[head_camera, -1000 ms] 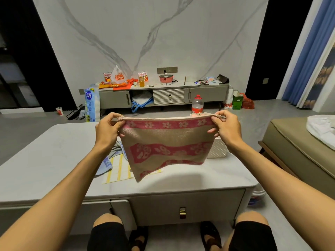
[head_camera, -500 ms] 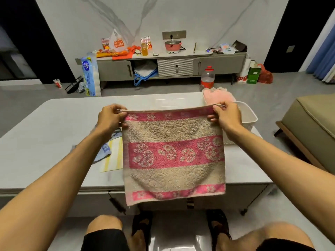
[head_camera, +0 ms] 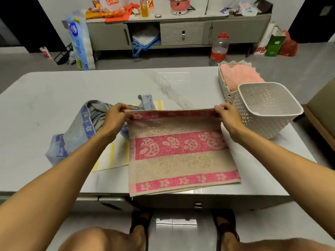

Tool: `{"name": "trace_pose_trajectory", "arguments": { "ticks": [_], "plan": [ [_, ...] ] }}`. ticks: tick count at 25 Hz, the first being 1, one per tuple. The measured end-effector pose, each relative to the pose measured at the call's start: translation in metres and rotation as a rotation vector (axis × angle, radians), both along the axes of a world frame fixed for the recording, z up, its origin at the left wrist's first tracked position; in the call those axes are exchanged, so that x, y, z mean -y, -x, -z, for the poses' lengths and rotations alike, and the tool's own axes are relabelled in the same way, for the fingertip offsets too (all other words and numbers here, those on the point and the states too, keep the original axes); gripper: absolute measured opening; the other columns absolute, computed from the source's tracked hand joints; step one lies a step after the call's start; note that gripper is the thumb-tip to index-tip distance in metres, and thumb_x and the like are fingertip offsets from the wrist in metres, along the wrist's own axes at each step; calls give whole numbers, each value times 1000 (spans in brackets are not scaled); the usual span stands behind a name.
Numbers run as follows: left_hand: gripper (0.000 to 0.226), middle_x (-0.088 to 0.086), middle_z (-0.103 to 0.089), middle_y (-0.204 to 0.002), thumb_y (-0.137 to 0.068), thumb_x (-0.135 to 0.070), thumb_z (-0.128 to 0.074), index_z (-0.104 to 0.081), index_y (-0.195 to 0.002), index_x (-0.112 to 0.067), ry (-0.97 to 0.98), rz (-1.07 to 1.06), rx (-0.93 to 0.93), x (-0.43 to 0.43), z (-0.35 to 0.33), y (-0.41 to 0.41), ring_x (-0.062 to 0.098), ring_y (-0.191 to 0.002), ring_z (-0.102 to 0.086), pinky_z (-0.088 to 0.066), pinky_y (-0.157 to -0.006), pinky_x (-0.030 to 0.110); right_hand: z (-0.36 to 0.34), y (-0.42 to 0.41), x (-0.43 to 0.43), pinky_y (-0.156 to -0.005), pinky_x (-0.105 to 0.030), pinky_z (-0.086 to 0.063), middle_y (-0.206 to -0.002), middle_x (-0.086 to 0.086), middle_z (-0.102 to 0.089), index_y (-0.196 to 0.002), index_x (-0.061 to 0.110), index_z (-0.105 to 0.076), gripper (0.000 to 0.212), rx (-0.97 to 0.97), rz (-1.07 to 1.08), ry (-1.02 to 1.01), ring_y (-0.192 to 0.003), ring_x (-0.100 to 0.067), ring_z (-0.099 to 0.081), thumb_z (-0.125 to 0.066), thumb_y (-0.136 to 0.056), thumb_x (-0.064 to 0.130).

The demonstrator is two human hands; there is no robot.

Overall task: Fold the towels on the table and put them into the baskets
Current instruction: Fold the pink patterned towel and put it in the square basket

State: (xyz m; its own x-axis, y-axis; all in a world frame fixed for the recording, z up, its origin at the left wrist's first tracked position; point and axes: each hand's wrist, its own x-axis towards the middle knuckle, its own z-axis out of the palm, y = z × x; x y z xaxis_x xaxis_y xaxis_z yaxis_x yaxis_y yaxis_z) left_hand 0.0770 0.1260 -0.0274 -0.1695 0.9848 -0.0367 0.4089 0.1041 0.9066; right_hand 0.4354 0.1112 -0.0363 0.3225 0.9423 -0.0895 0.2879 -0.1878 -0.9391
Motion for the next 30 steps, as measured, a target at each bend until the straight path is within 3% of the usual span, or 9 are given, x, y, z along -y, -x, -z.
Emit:
{"name": "trace_pose_trajectory", "arguments": {
  "ticks": [2, 5, 7, 9, 12, 17, 21, 26, 30],
  "plan": [
    [19, 5, -66, -92, -82, -2, -63, -68, -99, -10, -13, 66, -21, 31, -9, 1, 20, -85, -62, -52, -82, 36, -12, -4, 29, -81, -40, -53, -76, -4, -60, -72, 15, -59, 24, -182, -1, -19, -78, -23, -61, -61, -92, 27],
    [18, 2, -70, -90, -80, -2, -69, -72, -95, -10, 0, 186, -128, 97, -16, 4, 16, -81, -63, -50, -77, 31, -16, -14, 90, -73, -31, -53, -78, -10, -59, -75, 10, -62, 20, -232, -22, 23, -76, -23, -59, -62, -94, 17],
    [14, 1, -70, -80, -76, 1, -70, -71, -81, -12, -4, 267, -249, 141, -7, 1, 14, -74, -61, -48, -72, 30, 0, -19, 130, -78, -34, -53, -81, -11, -61, -80, 10, -62, 12, -194, -48, 91, -82, -25, -59, -64, -90, 4],
    [15, 1, -70, -77, -71, 3, -68, -68, -74, -11, 20, 324, -373, 171, 11, -4, 16, -75, -63, -49, -71, 31, 24, -23, 156, -86, -37, -52, -84, -6, -64, -83, 15, -60, 21, -74, -67, 159, -90, -29, -63, -65, -85, -5],
    [15, -4, -67, -77, -63, 4, -71, -68, -71, -9, 26, 342, -464, 195, 34, -9, 16, -77, -62, -49, -70, 32, 44, -26, 174, -95, -42, -53, -94, -3, -66, -84, 23, -62, 28, 79, -104, 150, -99, -29, -65, -66, -85, -4],
    [20, -10, -59, -73, -65, -1, -67, -59, -69, -19, -170, 475, -586, 196, 36, -5, 2, -69, -56, -44, -63, 24, 44, -26, 170, -93, -43, -54, -98, -4, -68, -84, 23, -65, 31, 78, -85, 142, -101, -27, -66, -54, -91, -5],
    [20, -9, -57, -73, -67, -10, -63, -53, -69, -27, -253, 577, -637, 198, 47, -4, 9, -67, -56, -43, -62, 22, 48, -24, 175, -77, -25, -46, -108, -5, -66, -93, 15, -68, 25, 129, -69, 103, -99, -20, -61, -47, -97, 2],
    [17, -12, -55, -78, -76, -21, -74, -58, -73, -25, -150, 663, -736, 194, 58, 0, -2, -69, -50, -41, -63, 24, 54, -17, 179, -81, -27, -39, -102, -6, -62, -93, 13, -70, 21, 493, -153, 89, -99, -24, -58, -53, -88, 1],
    [29, -11, -60, -77, -91, -50, -57, -59, -72, -28, -102, 582, -910, 181, 43, -13, 9, -72, -54, -34, -59, 26, 44, -10, 173, -85, -39, -41, -109, -10, -63, -98, 15, -69, 21, 1058, -181, 143, -102, -30, -52, -53, -85, 13]
  ]
}}
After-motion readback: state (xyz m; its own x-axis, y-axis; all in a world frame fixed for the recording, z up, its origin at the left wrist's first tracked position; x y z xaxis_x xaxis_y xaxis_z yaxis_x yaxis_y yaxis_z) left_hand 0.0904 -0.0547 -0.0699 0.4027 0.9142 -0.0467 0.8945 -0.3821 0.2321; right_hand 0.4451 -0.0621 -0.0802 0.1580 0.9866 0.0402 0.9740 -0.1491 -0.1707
